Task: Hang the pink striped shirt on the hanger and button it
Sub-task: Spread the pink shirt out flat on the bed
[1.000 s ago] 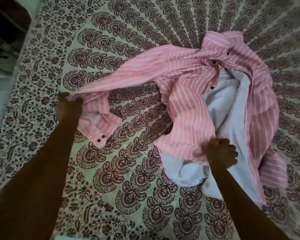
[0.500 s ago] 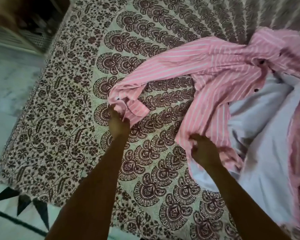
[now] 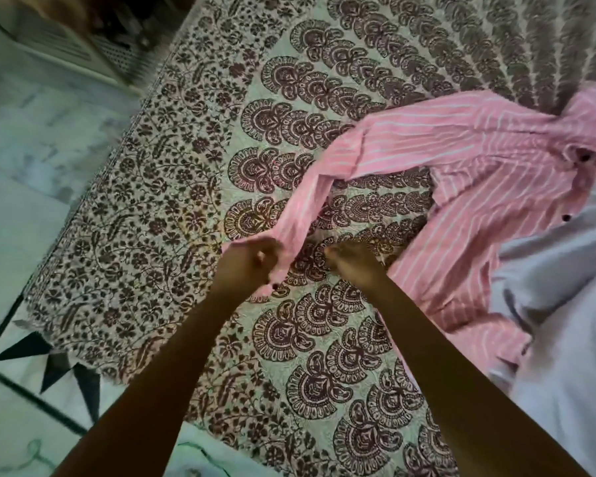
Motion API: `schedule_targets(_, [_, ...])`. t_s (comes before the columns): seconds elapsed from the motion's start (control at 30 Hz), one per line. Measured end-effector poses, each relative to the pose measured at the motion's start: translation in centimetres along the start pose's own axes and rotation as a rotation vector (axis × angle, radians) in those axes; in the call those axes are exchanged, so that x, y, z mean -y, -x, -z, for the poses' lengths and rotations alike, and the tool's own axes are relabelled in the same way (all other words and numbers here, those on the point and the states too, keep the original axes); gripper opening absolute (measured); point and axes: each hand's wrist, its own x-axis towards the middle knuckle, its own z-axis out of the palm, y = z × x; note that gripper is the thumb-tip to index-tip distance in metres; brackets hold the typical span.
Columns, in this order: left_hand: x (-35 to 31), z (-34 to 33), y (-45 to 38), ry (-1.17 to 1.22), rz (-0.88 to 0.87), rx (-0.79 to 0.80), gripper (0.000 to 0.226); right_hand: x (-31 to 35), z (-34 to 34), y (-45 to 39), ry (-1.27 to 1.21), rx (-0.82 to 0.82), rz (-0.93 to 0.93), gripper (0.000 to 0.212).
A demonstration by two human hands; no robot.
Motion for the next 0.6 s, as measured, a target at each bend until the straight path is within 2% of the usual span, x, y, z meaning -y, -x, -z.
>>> schedule_targets(0.03, [0.4,0.2,-0.6,-0.004,0.018,-0.228,0.027,0.0,-0.5,0.0,-0.021,-0.016,0.02,0.032])
schedule_targets(0.07, [0.9,0.5,-1.3,-0.042,0.063,-0.37,0.02,0.0,-0.8,0.0,-0.074,-0.043,0.047,0.033])
schedule_targets(0.1, [1.4,0.6,-1.9,-0.085,0.141,-0.405,0.019,0.3,-1.2,-0.2,-0.174,-0.071,0.066,0.034])
schedule_targets(0.17, [2.4,0.1,-2.7,-0.178,0.341,-0.275,0.047,1.1,-1.3,-1.0,-0.422,-0.143,0.08,0.035])
schedule_targets(0.2, [2.8,0.0,-3.0,-0.15,0.441,-0.203,0.061,1.9,-1.1,-1.7,-0.524,-0.186,0.073,0.039])
schedule_targets(0.23, [3.1,-0.2,-3.3,-0.088,0.518,-0.166,0.07,2.7,-0.9,-2.6,-0.616,-0.226,0.055,0.046])
schedule_targets(0.3, [3.3,-0.7,-3.8,-0.007,0.588,-0.14,0.075,4.9,-0.2,-4.4,-0.815,-0.269,-0.013,0.053])
schedule_targets(0.4, [2.8,-0.5,-3.8,0.083,0.585,-0.052,0.056,7.6,1.2,-6.5,-1.071,-0.251,-0.096,0.044])
schedule_targets(0.5, [3.7,1.7,-3.1,0.266,0.524,-0.071,0.022,8.5,2.4,-7.6,-1.036,-0.265,-0.138,0.02])
schedule_targets(0.53, [4.4,2.6,-2.8,0.296,0.539,-0.158,0.019,8.5,3.0,-7.6,-0.999,-0.292,-0.156,0.012])
schedule_targets(0.6, [6.1,4.5,-2.2,0.367,0.622,-0.448,0.022,7.9,4.2,-7.2,-1.016,-0.372,-0.152,0.006])
